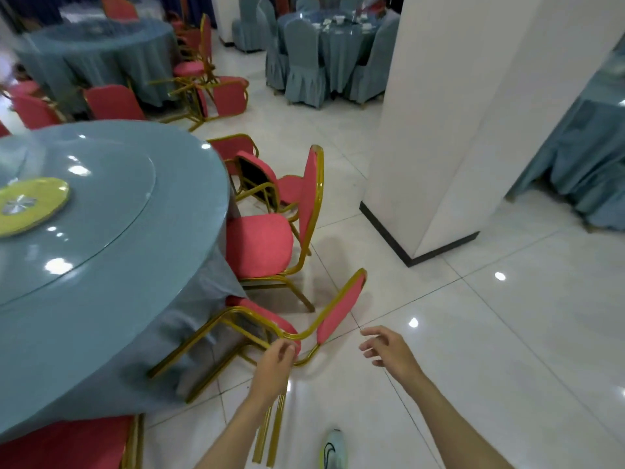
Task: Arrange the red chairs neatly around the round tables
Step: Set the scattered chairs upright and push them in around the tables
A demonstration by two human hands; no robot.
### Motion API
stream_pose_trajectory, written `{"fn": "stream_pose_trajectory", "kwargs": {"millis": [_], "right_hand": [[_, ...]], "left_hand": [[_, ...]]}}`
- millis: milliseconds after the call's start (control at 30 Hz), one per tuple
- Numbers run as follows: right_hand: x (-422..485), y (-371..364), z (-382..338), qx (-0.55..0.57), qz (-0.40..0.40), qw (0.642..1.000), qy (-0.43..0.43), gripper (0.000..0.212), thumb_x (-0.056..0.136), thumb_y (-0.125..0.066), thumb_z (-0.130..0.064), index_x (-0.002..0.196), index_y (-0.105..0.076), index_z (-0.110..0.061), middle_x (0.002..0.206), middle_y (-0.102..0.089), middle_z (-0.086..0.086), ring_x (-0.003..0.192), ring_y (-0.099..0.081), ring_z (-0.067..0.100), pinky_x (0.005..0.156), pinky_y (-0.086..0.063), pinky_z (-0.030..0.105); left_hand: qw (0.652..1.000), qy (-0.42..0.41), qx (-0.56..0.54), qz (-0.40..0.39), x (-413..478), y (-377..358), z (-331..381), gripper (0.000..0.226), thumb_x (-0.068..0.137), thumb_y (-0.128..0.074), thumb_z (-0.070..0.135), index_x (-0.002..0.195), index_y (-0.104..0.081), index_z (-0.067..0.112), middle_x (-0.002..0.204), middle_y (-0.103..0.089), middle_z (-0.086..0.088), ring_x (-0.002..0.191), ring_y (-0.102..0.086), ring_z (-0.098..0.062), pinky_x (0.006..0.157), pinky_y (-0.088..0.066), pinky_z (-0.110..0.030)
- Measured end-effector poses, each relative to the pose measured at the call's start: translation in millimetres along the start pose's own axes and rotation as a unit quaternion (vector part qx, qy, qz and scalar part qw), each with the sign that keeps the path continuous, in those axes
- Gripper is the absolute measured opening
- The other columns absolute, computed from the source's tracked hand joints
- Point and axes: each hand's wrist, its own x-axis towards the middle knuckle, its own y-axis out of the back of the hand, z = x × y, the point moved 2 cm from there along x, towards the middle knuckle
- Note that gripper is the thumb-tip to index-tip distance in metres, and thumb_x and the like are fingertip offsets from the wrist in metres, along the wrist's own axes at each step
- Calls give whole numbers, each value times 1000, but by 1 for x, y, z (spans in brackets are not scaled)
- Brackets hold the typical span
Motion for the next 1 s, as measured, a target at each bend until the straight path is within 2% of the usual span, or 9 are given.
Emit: {"fn": "stream_pose_trajectory", "kwargs": {"millis": [133,267,400,500,633,733,833,933,1000], "right_hand": [[46,32,-20,-47,-20,999,-10,30,99,-48,-5,109,-71,-21,91,-79,5,83,-71,18,74,-55,30],[94,59,-48,-62,-32,998,-3,29,99,-48,-5,109,-70,-20,92,-78,6,82,-70,17,73,-55,28],[142,81,-63,-72,-52,996,2,28,99,-49,-6,109,-70,-20,91,-78,6,82,-69,17,75,-54,31],[181,100,-71,-81,-60,995,4,28,99,-48,-7,109,-70,-21,92,-78,7,80,-70,15,74,-54,30],[245,125,-75,-121,-102,987,4,29,99,-48,-6,107,-71,-22,91,-78,6,76,-69,14,71,-53,29],[303,154,-76,-166,-136,977,11,30,99,-47,-5,104,-71,-23,90,-77,4,74,-68,11,68,-52,27],[362,182,-82,-174,-159,972,18,31,98,-48,-3,102,-72,-22,88,-77,4,73,-67,12,67,-51,29],[419,202,-83,-177,-199,964,15,29,96,-50,-3,99,-73,-21,89,-76,7,74,-65,13,66,-49,29],[451,211,-80,-187,-227,956,11,28,97,-51,-6,98,-73,-24,92,-76,7,76,-65,13,66,-49,28]], "left_hand": [[1000,21,-22,-6,61,-31,8,19,105,-53,23,94,-68,25,83,-72,3,81,-68,-15,81,-57,-47],[999,29,-38,12,110,-51,29,18,101,-53,38,93,-69,35,82,-73,11,75,-67,-13,70,-54,-40],[998,32,-51,19,148,-66,56,17,104,-56,24,93,-67,31,85,-72,17,80,-67,-5,81,-56,-39],[998,38,-52,22,179,-76,71,16,103,-55,26,93,-66,31,86,-72,13,84,-69,-12,83,-56,-42],[998,43,-26,27,229,-96,77,16,104,-53,29,94,-65,33,86,-70,14,87,-68,-11,85,-57,-45],[998,57,2,21,272,-121,79,15,103,-52,35,95,-65,36,88,-69,21,89,-67,-8,88,-56,-41],[997,65,29,38,302,-137,96,16,103,-52,40,92,-64,40,89,-70,18,88,-67,-7,84,-55,-35],[993,77,60,64,328,-158,110,15,103,-58,27,94,-62,39,94,-71,8,89,-66,-8,82,-54,-31],[988,107,64,92,342,-174,110,10,102,-60,23,99,-64,32,94,-70,6,85,-64,-3,75,-49,-19]]}}
